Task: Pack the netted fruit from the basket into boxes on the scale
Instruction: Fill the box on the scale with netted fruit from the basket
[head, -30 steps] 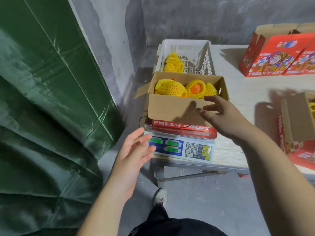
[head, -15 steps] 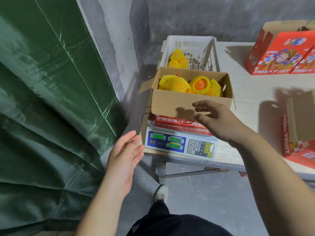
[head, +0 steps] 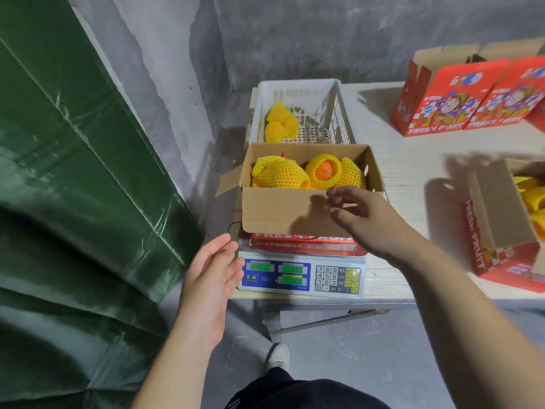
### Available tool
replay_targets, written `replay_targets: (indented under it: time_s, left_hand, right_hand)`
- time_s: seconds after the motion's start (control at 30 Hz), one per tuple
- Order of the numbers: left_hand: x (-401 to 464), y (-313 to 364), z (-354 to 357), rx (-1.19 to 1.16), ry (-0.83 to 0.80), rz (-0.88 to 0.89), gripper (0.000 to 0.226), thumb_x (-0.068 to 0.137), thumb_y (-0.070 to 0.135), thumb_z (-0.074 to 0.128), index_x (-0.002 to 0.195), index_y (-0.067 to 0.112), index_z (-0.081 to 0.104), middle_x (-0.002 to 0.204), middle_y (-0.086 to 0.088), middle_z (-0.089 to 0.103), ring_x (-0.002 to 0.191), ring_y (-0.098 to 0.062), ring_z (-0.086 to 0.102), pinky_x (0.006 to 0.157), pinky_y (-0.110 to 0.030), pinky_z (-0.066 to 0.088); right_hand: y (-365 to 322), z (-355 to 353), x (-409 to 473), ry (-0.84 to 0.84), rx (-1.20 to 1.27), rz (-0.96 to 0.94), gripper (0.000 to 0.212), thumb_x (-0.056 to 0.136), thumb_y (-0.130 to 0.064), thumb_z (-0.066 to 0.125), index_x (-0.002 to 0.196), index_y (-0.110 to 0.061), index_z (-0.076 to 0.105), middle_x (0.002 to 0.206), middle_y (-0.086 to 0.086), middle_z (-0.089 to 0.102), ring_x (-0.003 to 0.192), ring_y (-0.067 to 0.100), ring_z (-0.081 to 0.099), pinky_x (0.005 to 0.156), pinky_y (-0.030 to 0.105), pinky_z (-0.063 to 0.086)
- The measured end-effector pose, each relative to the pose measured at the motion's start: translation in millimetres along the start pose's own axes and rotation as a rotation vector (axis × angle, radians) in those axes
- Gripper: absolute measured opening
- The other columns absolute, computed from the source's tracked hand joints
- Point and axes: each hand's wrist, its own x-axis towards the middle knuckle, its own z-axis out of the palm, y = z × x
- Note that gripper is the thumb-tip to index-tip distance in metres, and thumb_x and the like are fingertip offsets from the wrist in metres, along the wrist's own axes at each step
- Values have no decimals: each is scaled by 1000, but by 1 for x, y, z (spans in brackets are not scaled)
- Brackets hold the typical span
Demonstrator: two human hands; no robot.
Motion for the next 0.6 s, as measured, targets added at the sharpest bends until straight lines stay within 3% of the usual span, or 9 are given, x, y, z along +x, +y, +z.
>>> replay_targets:
  time_s: [0.23,0.4,0.5,0.6]
  left_hand:
    - [67,42,36,31,-111,137,20,99,22,71,111,36,77,114,7,79,105,-13,76,91,-31,55]
    - [115,63,65,265,-144,309,25,102,22,66,107,46,72,114,21,74,106,4,68,90,-27,50]
    - [146,64,77,461,-196,330,28,103,26,64,118,50,61,120,30,65,116,5,59,93,-28,45]
    - [168,59,84,546,-276,186,46,104,32,64,142,49,46,118,33,53,124,-6,49,94,-35,41]
  right_hand:
    - [-2,-11,27,249,-136,49,27,97,-21,64,123,-24,70,116,-1,69,96,17,66,89,38,55]
    - [2,-16,39,265,-285,237,38,95,-23,65,132,-23,66,126,12,57,118,33,55,105,50,47]
    - [8,-5,35,387,-271,278,41,92,-23,69,132,-26,65,131,8,50,124,33,47,110,48,41]
    - [15,0,29,485,-270,390,58,93,-32,69,147,-29,49,144,10,41,132,33,38,113,46,34]
